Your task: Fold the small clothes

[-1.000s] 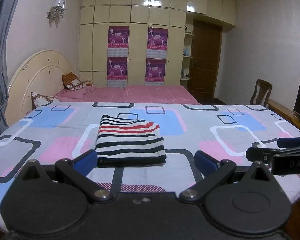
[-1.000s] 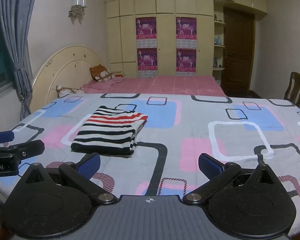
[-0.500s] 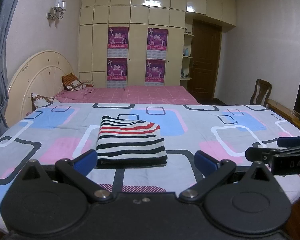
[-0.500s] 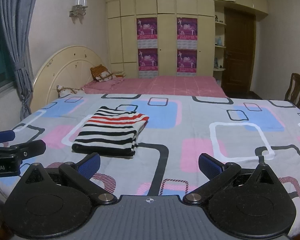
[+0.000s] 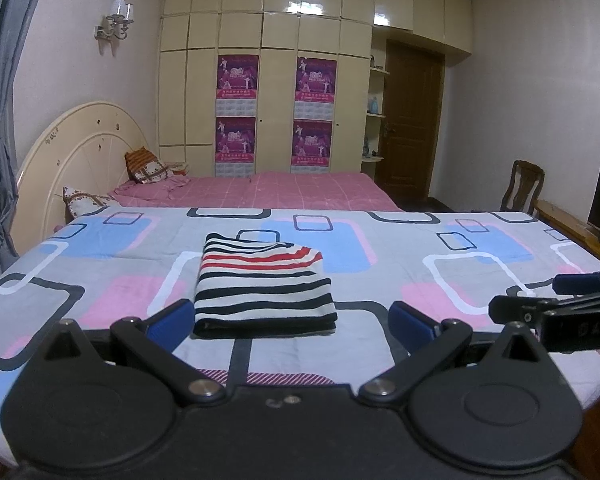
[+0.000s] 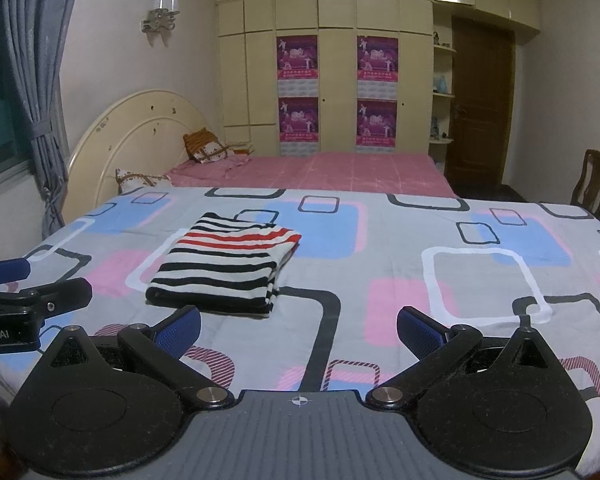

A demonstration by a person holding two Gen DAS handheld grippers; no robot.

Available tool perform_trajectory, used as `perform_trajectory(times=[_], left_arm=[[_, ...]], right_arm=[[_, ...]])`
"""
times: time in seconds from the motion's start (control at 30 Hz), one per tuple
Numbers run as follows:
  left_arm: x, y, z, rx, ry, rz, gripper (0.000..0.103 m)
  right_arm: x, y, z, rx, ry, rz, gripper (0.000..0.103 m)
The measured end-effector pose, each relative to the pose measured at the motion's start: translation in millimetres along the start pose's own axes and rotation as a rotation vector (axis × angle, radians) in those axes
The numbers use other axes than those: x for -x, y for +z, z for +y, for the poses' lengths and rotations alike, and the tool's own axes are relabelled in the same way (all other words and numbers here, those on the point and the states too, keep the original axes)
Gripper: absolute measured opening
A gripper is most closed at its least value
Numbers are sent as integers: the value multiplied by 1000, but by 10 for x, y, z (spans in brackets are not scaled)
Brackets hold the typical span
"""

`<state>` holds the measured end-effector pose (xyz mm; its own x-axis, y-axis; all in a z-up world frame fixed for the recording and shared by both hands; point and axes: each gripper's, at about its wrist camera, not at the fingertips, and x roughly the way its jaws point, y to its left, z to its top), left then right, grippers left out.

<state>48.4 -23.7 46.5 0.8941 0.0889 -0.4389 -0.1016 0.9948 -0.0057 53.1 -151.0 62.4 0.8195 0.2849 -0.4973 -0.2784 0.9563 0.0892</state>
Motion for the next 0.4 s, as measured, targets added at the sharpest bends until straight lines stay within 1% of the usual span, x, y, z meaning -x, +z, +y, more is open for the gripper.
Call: perform_trajectory(times=[0.1,0.4], left_arm=[[3,-2,15,5,-13,-2,103],[2,13,-4,-6,-10,-5,103]], right_arm=[[0,1,-4,1,1,-3,103],[-7,27,-17,7,14,-4,103]])
